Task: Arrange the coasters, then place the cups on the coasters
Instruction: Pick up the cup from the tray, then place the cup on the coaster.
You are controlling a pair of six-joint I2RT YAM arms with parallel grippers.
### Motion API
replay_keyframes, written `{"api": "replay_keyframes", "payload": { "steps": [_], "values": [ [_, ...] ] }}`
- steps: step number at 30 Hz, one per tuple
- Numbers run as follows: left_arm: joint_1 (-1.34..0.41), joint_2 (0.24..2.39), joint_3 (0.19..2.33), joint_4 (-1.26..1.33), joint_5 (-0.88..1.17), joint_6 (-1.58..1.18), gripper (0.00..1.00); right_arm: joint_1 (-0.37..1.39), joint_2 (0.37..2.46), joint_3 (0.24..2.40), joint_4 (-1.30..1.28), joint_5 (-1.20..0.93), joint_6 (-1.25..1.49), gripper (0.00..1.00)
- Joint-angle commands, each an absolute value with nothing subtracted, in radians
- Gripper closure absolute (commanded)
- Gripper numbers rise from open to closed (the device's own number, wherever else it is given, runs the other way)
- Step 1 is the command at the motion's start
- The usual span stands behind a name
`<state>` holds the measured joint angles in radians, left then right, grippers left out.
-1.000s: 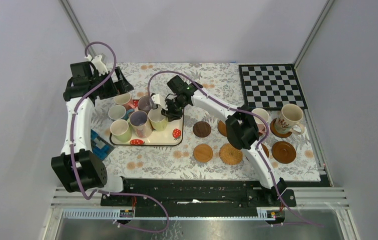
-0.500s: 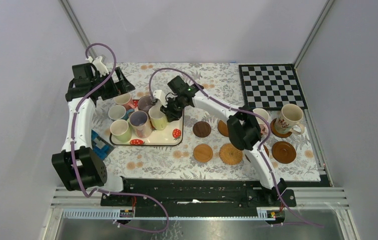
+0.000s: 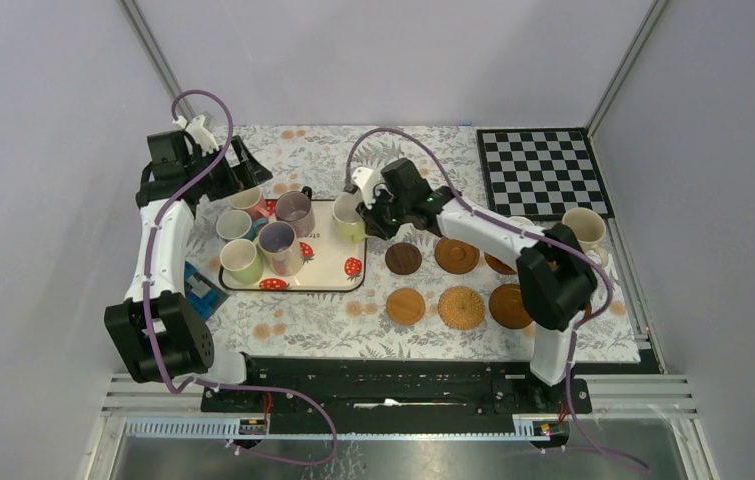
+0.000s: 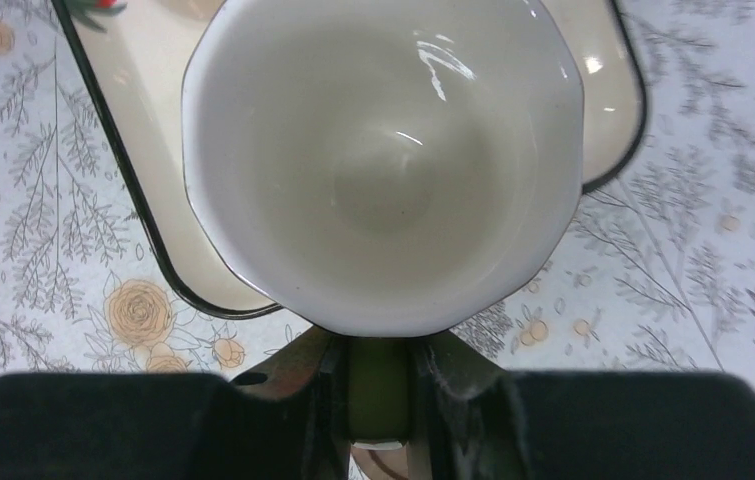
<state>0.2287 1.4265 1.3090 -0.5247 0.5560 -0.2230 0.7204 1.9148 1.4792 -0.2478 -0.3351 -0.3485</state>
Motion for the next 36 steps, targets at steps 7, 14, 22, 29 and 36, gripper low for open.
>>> {"api": "replay_keyframes", "payload": {
  "steps": [7,14,22,29,36],
  "values": [
    [0.235,1.395,1.29,-0.447,0.604,-0.259,0.01,0.646,1.533,1.201,0.031,-0.043,-0.165,1.0],
    [0.233,1.423,1.301,-0.434,0.627,-0.274,0.01,0.61,1.351,1.019,-0.061,0.068,-0.084,1.0],
    [0.232,1.477,1.339,-0.434,0.68,-0.29,0.01,0.513,1.181,0.869,-0.132,0.037,-0.073,1.0],
    [0.23,1.517,1.344,-0.409,0.711,-0.341,0.01,0.434,1.139,0.82,-0.161,0.005,-0.095,1.0],
    [0.222,1.535,1.362,-0.408,0.722,-0.355,0.01,0.415,1.161,0.784,-0.112,0.003,-0.111,1.0]
  ]
}}
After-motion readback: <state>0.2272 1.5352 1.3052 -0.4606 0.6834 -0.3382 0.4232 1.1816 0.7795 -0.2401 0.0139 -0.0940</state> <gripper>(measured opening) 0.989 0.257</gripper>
